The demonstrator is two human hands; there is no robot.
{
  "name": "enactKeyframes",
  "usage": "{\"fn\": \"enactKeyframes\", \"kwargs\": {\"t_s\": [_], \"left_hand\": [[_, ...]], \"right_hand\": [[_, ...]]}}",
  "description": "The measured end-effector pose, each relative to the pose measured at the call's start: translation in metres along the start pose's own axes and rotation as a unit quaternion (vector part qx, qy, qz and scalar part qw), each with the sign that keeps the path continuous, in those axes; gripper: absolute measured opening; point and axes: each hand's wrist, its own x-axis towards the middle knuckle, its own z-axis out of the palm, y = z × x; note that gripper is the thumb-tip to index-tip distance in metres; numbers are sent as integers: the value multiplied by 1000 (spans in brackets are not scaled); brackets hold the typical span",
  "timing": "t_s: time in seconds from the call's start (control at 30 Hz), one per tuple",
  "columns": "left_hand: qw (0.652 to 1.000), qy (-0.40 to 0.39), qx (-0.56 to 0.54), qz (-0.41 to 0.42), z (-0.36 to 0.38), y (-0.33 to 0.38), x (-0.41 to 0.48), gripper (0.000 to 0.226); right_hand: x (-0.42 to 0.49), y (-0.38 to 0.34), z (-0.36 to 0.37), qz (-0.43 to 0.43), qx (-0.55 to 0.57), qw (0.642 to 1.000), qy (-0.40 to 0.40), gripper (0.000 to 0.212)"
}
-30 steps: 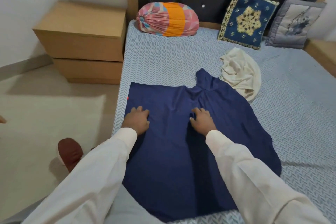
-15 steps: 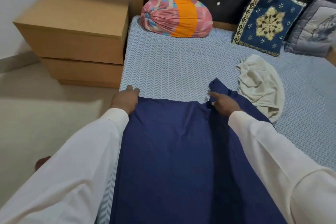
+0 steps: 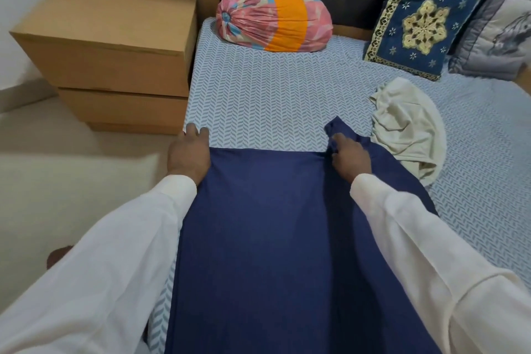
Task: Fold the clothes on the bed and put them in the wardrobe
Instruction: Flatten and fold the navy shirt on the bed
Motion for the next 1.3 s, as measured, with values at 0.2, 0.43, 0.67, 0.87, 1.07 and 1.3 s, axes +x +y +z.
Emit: {"fn": "enactKeyframes", "kwargs": {"t_s": [0.2, 0.43, 0.67, 0.87, 1.07, 1.3], "left_hand": [[987, -64, -133, 67, 9, 42, -109, 31], [935, -120, -332, 39, 7, 83, -264, 11], [917, -310, -118, 222, -16, 84, -346, 30], [904, -315, 43, 285, -33, 51, -385, 40], [905, -282, 172, 270, -42, 36, -398, 50], [930, -222, 207, 207, -47, 24, -389, 34]], "right_hand": [[-113, 3, 3, -32, 100, 994, -14, 42], [-281, 29, -9, -4, 284, 958, -40, 15], [-395, 67, -28, -87, 272, 933, -220, 29], [-442, 104, -25, -93, 136, 962, -218, 33], [-452, 116, -24, -51, 34, 993, -104, 19], [-457, 118, -29, -14, 82, 996, -17, 15]]}}
